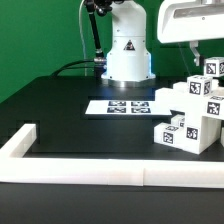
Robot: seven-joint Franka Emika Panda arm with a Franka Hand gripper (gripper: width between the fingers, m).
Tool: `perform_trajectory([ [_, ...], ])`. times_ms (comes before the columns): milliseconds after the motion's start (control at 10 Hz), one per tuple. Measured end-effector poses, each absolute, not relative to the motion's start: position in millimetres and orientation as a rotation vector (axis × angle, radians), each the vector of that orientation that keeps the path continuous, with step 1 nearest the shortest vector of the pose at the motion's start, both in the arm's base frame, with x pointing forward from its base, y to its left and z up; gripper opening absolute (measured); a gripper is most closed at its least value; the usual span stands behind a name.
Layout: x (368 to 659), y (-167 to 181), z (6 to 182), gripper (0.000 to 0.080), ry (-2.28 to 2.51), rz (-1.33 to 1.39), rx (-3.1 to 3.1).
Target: Assemble chair
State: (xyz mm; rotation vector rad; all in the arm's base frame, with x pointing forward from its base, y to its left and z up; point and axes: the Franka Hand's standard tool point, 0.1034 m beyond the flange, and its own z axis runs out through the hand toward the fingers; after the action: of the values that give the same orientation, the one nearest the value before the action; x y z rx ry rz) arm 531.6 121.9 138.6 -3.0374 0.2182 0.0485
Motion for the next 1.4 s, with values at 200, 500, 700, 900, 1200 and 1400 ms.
perform_trajectory([
  [200,534.8,120.9,136.6,0.0394,0.169,0.047,-3.05],
  [500,532.5,121.0,132.3,0.0394,0.159,0.052,-3.053],
  [700,531.1,121.6,130.9,0.0394,0.161,0.052,-3.051],
  [900,530.3,121.1,129.4,0.0394,0.165,0.047,-3.051],
  [1200,528.4,122.6,127.8,0.0394,0.161,0.052,-3.052],
  [1400,528.0,123.0,125.5,0.0394,0.159,0.053,-3.054],
])
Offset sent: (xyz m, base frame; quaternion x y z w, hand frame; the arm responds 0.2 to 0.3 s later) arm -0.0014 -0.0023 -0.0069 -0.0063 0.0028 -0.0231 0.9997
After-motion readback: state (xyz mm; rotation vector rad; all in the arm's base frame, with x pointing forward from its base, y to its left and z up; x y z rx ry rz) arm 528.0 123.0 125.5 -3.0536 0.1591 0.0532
